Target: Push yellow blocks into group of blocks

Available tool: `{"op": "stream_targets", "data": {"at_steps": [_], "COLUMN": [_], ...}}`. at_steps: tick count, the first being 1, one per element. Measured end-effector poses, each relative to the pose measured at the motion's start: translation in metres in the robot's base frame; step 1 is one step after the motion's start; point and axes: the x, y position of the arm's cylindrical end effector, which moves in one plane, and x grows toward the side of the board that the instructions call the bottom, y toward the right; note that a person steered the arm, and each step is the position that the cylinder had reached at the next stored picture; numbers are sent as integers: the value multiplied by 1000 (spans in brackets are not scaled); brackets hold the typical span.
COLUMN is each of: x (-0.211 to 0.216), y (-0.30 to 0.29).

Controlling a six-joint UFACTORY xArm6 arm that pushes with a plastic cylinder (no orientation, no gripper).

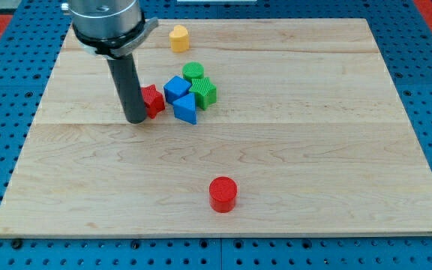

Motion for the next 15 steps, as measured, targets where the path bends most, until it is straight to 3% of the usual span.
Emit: {"op": "stream_targets", "data": {"at_steps": [1, 4, 5, 6, 8, 9, 12, 13, 15], "x": [6, -203, -196, -135, -198, -191, -110, -107, -208], "y": [-59, -110, -45, -45, -45, -3, 11, 25, 45]}}
